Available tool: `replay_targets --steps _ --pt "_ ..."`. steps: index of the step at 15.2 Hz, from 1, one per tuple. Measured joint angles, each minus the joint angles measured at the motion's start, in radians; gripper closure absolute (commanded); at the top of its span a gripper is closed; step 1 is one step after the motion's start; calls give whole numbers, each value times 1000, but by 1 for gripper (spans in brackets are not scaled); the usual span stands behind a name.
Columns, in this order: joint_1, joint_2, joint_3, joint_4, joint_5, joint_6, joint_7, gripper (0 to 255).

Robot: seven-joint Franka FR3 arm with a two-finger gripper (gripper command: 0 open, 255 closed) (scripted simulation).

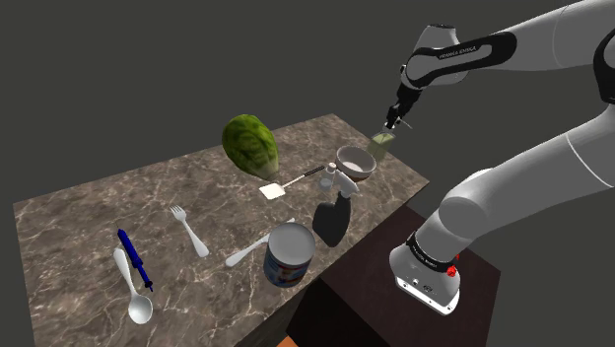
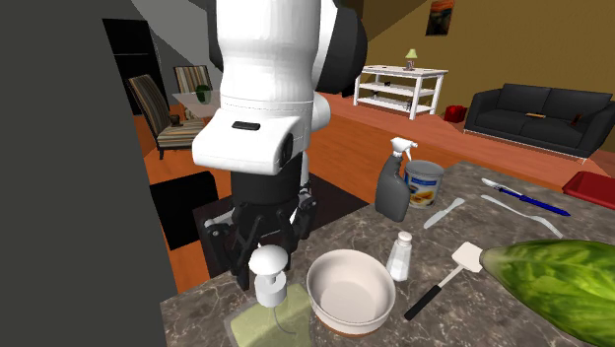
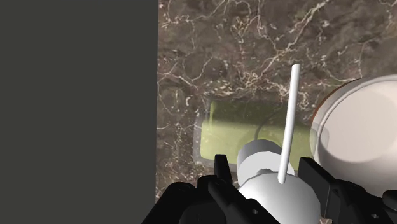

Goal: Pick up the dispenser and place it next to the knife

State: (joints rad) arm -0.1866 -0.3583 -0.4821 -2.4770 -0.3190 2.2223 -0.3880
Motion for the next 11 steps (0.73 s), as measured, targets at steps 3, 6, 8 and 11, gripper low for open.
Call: replay_targets --steps 3,6,8,11 --pt "0 -8 3 9 1 -17 0 255" --pt "1 -24 11 37 4 -60 -4 255" --pt "0 -34 14 54 5 -87 -7 255" --pt "1 -51 23 79 8 -130 -8 255"
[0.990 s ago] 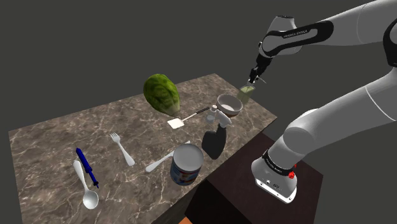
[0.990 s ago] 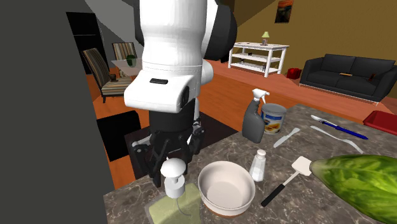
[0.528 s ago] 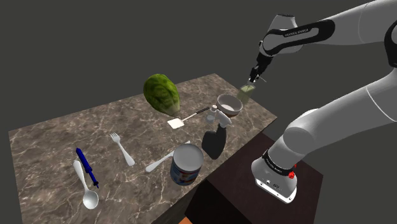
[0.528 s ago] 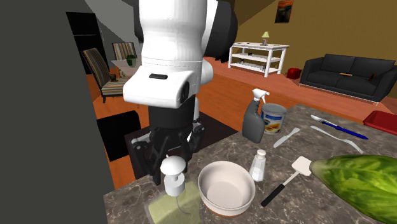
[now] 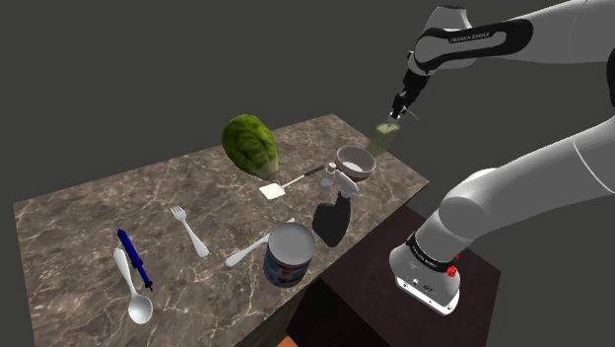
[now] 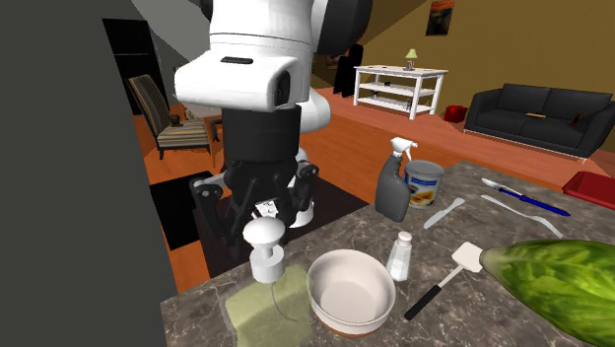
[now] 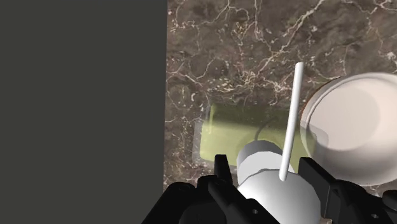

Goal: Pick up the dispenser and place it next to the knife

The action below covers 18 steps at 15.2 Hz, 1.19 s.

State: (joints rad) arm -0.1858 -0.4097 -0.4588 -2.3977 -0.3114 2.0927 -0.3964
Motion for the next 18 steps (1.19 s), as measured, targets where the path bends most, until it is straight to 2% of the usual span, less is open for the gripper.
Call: replay_targets --steps 18 --pt "10 -44 43 205 26 -248 -21 255"
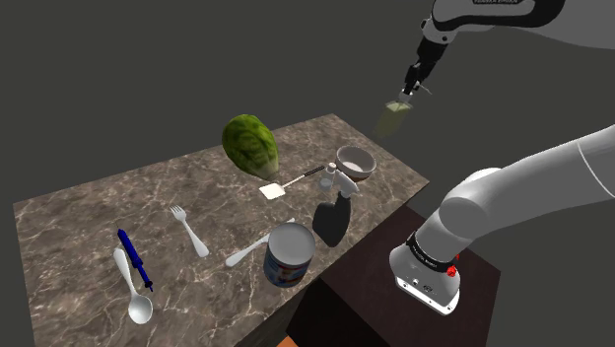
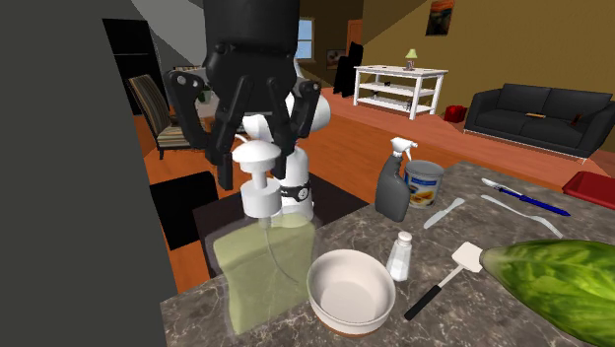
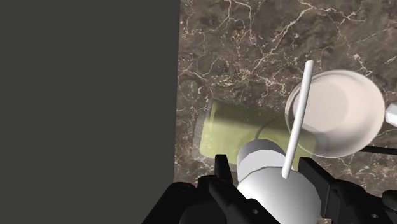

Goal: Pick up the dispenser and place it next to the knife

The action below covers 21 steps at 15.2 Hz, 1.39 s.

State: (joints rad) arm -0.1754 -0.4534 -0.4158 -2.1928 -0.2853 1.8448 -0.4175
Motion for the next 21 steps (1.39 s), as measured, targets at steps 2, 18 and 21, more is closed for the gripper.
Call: replay_targets --steps 2,18,21 --pt "2 -1 5 27 3 -28 -2 255" --pt "16 38 25 273 32 -236 -33 255" --pt "17 51 24 324 36 -272 -44 255"
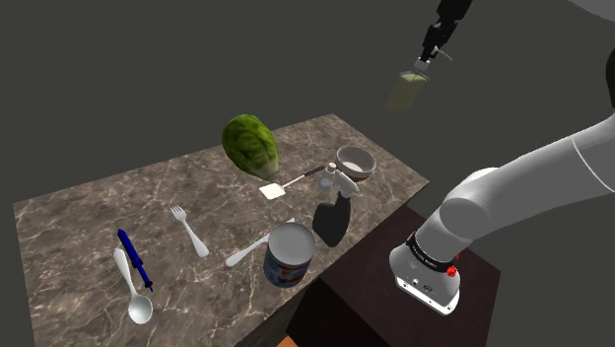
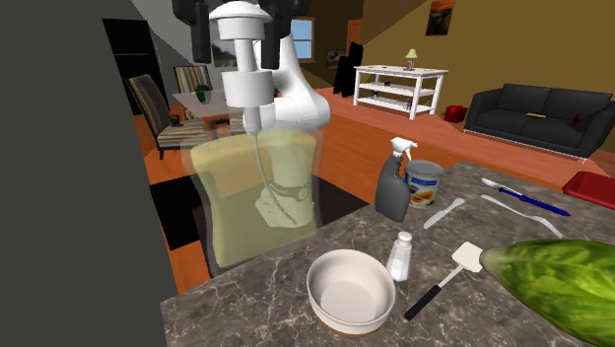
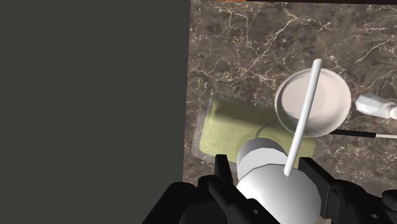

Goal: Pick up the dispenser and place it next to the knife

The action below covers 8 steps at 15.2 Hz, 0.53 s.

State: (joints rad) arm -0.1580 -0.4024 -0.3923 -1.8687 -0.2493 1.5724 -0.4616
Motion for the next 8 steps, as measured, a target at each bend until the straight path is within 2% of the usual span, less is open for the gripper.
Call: replay_targets --steps 8 --pt "7 51 -1 161 17 -110 -25 255"
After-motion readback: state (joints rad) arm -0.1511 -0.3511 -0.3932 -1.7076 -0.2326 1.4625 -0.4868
